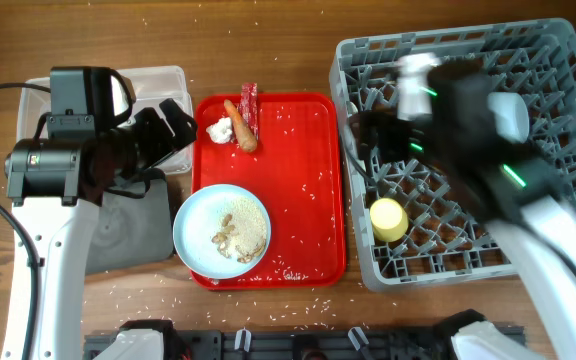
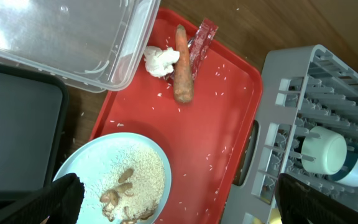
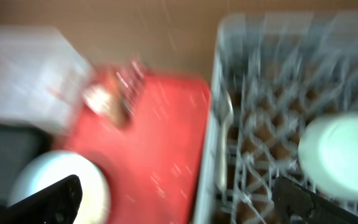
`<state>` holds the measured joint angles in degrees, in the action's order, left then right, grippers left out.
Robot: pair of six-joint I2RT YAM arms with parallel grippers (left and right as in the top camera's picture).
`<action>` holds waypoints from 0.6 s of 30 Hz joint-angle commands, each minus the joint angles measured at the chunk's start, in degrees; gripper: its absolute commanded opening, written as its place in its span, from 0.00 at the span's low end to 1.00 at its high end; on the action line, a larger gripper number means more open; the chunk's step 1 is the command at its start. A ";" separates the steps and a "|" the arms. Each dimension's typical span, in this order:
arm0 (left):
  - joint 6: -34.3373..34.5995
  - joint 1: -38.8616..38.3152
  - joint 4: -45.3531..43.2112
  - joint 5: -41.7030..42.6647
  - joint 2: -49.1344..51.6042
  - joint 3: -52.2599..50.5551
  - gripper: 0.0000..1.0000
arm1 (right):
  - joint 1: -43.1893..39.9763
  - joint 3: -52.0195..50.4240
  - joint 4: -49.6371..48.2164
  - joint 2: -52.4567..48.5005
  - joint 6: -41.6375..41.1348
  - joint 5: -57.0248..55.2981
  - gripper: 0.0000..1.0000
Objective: Sort waste into correct bins and load items into the dishwasher rack
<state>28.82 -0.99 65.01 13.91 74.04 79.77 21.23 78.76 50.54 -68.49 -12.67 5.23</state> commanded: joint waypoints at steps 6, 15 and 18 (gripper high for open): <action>0.13 0.42 -0.02 -0.52 0.15 0.17 1.00 | 0.13 0.42 12.33 22.29 6.64 -11.69 1.00; 0.13 0.42 -0.02 -0.52 0.15 0.17 1.00 | -5.25 -38.82 -16.11 46.21 4.09 -13.81 1.00; 0.13 0.42 -0.02 -0.52 0.15 0.17 1.00 | -5.35 -54.90 -25.57 57.51 1.75 -13.84 1.00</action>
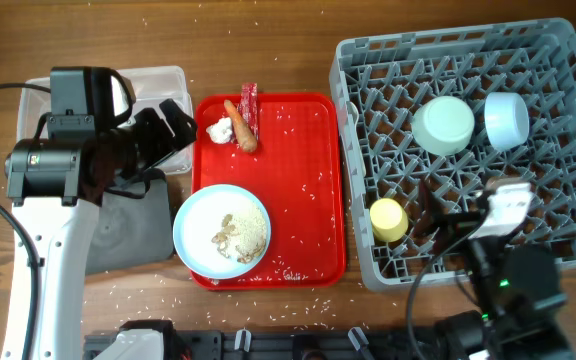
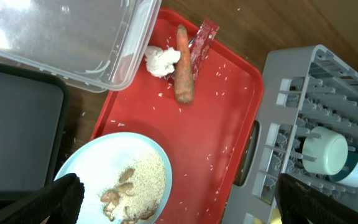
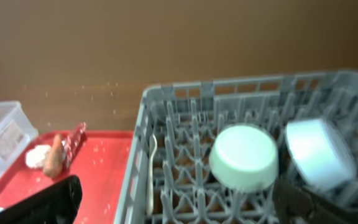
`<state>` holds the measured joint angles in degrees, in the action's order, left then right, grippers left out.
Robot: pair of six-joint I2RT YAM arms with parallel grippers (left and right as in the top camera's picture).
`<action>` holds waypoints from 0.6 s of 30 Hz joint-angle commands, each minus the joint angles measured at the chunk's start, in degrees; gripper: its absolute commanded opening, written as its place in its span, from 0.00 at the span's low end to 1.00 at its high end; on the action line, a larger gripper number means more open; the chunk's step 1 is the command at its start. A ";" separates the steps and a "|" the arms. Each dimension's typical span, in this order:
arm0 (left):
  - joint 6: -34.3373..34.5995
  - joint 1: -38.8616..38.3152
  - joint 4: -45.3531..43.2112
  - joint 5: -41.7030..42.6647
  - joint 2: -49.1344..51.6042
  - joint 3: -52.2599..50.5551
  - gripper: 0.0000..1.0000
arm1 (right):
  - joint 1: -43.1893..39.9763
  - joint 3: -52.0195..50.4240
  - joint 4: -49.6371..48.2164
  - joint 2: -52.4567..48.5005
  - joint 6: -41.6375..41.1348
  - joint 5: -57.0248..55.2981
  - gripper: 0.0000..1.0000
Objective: Sort waste into correct bins and load items into the dishwasher rack
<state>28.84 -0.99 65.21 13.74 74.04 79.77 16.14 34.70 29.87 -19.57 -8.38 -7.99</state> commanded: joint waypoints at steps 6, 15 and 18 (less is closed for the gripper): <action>0.11 0.42 -0.22 -0.35 0.15 0.17 1.00 | -0.26 -28.52 -21.31 19.37 -2.75 -0.59 1.00; 0.11 0.42 -0.22 -0.35 0.15 0.17 1.00 | -0.26 -34.40 -31.17 19.30 -7.06 -0.61 1.00; 0.11 0.42 -0.22 -0.35 0.15 0.17 1.00 | -0.26 -34.40 -31.17 19.30 -7.04 -0.61 1.00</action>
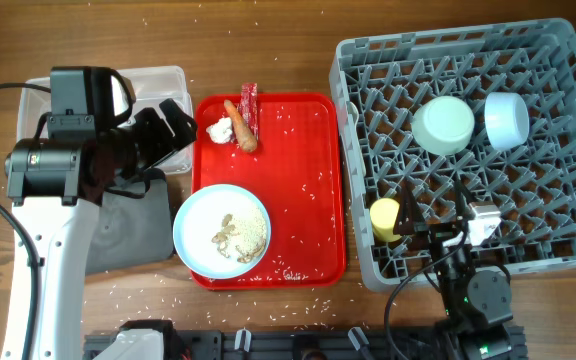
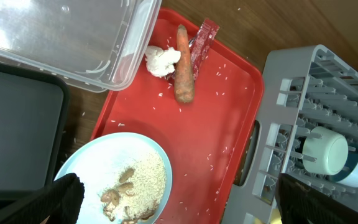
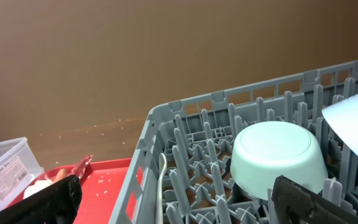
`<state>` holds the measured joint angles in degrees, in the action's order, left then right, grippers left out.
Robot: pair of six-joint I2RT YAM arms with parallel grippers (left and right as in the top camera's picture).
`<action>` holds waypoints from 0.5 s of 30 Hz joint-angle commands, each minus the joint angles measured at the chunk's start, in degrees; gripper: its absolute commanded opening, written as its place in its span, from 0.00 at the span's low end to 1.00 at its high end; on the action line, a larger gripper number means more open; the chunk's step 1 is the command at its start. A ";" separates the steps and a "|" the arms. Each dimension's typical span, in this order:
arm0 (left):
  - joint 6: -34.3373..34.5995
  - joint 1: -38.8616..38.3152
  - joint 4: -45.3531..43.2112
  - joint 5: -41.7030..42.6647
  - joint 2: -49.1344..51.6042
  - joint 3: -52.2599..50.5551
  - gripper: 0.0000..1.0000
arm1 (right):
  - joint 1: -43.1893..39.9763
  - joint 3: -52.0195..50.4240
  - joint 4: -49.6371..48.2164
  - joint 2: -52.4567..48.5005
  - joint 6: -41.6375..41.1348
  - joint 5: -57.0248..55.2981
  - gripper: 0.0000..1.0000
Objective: Sort waste into correct bins and load items into the dishwasher rack
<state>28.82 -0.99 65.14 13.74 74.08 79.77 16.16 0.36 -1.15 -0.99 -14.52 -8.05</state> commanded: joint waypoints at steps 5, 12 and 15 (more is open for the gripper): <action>0.13 0.42 -0.15 -0.33 0.11 0.17 1.00 | -0.28 -0.07 -0.15 0.72 -0.92 -0.55 1.00; 1.66 -6.19 -8.44 4.94 3.76 -0.15 0.80 | -0.28 -0.07 -0.15 0.72 -0.92 -0.55 1.00; 4.79 -17.94 -12.02 -11.39 12.09 -0.15 0.68 | -0.28 -0.07 -0.15 0.72 -0.94 -0.55 1.00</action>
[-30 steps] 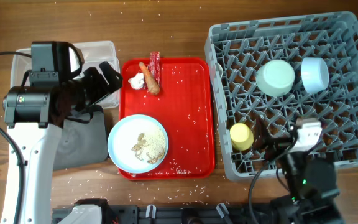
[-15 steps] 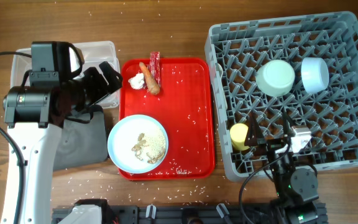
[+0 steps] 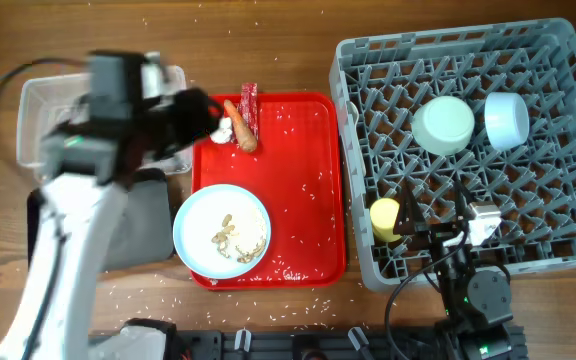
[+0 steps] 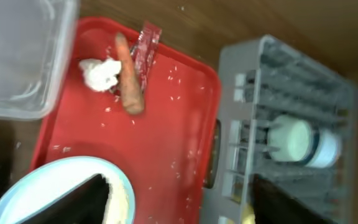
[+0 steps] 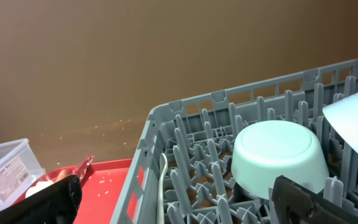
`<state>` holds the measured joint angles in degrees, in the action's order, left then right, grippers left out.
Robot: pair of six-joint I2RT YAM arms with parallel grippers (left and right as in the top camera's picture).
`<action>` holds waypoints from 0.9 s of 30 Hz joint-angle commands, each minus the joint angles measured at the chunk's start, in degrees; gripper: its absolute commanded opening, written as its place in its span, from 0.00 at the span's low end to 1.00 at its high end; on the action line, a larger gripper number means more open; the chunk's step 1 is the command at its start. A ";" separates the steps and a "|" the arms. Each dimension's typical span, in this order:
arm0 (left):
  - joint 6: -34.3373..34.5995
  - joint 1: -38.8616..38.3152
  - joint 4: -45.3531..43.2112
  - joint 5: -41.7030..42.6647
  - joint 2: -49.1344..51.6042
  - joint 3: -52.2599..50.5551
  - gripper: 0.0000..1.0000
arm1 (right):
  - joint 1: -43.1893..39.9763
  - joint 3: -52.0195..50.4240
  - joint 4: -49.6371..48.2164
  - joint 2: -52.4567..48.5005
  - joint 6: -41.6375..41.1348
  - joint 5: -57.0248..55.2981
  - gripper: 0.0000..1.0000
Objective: Sort waste into correct bins and load items into the dishwasher rack
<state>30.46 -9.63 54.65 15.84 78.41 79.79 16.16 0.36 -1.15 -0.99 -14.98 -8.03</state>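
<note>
The red tray (image 3: pixel 298 180) carries a carrot (image 3: pixel 241 129), a red wrapper (image 3: pixel 249 102), a white crumpled tissue (image 4: pixel 101 73) and a pale blue plate (image 3: pixel 196 215) of rice and scraps. My left gripper (image 3: pixel 200 115) hangs open at the tray's far left corner, blurred by motion, with nothing between its fingers (image 4: pixel 73 199). The grey dishwasher rack (image 3: pixel 368 60) holds a mint bowl (image 3: pixel 443 125), a blue-white bowl (image 3: pixel 506 118), a yellow cup (image 3: pixel 385 218) and a spoon (image 5: pixel 161 180). At the rack's near edge my right gripper (image 3: pixel 433 212) is open and empty.
A clear plastic container (image 3: pixel 43 110) stands left of the tray, with a dark bin (image 3: pixel 143 235) in front of it, partly under my left arm. Rice grains lie scattered over the tray and the wooden table (image 3: pixel 268 40).
My left arm has moved right, from over the bins to the tray's far left corner, and its view now takes in more of the rack. The right arm has not moved.
My right arm was first a blur over the rack's left-middle, then low at the rack's front, and has rested there open since. My left gripper stayed open over the bins through all earlier moments and is now by the tray.
</note>
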 commanded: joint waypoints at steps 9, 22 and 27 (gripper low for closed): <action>18.49 -16.59 -9.07 -33.51 32.57 -0.17 0.56 | -0.28 -0.07 -0.15 0.72 -0.46 -0.57 1.00; 16.02 -14.25 -14.21 -29.79 39.45 -0.17 0.43 | -0.28 -0.07 -0.15 0.72 -0.48 -0.57 1.00; 12.90 -14.10 -13.55 -27.15 38.77 0.00 0.07 | -0.28 -0.07 -0.15 0.72 -0.46 -0.57 1.00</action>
<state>45.98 -23.66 40.47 -13.85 116.90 79.79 16.16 0.36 -1.13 -0.95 -14.98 -8.03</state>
